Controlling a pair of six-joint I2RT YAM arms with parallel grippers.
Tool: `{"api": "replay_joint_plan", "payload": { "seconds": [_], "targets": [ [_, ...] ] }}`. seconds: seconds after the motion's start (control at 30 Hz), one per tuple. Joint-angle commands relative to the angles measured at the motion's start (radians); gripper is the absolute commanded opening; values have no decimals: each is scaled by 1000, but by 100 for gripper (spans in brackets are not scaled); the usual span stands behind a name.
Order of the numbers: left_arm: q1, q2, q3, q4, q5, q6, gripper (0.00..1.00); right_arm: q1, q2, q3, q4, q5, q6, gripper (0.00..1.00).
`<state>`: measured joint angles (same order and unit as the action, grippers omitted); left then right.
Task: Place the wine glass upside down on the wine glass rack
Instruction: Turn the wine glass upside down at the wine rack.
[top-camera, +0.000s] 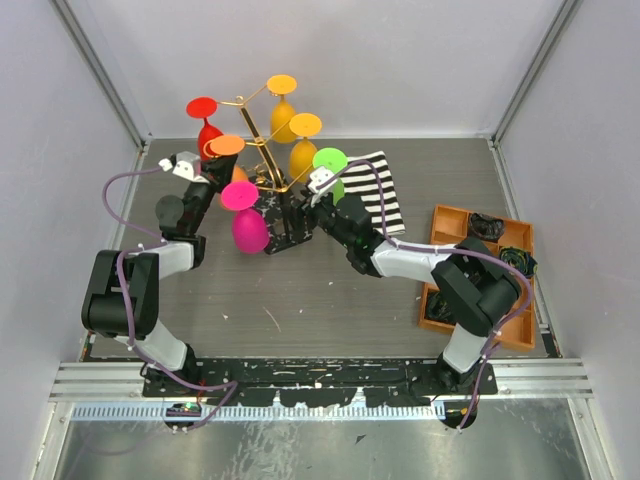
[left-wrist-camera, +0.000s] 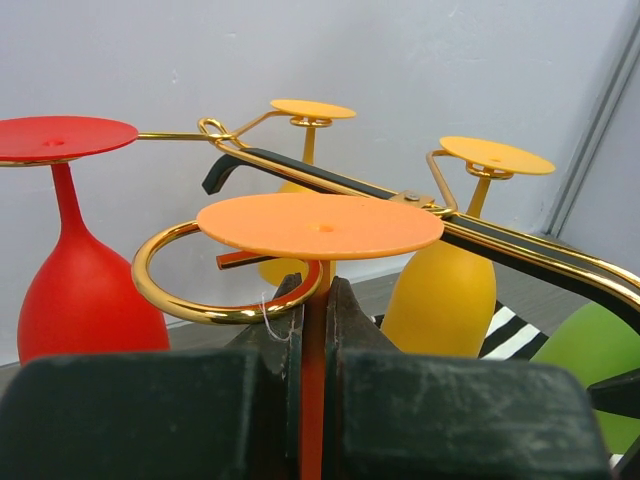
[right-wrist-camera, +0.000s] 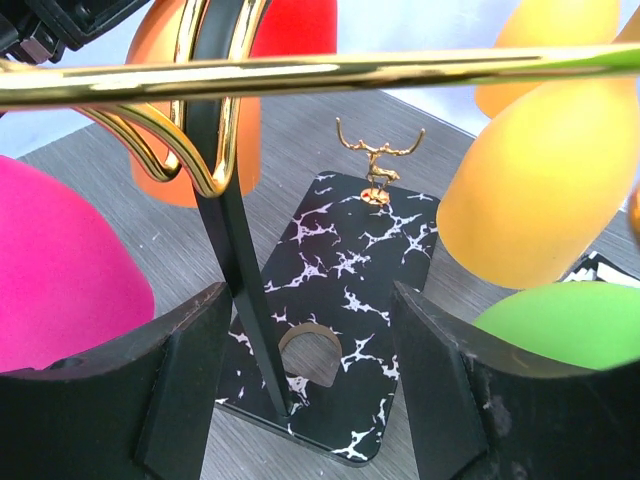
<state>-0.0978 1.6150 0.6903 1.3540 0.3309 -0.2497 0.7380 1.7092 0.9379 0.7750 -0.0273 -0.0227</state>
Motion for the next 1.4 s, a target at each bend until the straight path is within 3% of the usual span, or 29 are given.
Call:
{"api": "replay_joint_plan", "payload": {
  "seconds": [0.0, 0.17, 0.83, 1.03, 1.2, 1.37],
  "targets": [
    [15, -20, 54, 75, -52, 30, 0, -8, 26, 31, 168, 18, 24, 70],
    [13, -15, 59, 76, -39, 28, 0, -8, 70, 38, 252, -30, 36, 68],
    [4, 5, 64, 75, -77, 0, 0, -7, 135, 90, 306, -85, 58, 67],
    [4, 17, 68, 76, -88, 4, 0, -4, 184, 115, 339, -86, 58, 63],
    [4, 31, 80, 76, -93, 5, 0, -3, 208, 141, 350, -84, 44, 55],
    [4, 55, 89, 76, -135, 2, 0, -4, 221, 147, 365, -69, 34, 39]
  ]
}}
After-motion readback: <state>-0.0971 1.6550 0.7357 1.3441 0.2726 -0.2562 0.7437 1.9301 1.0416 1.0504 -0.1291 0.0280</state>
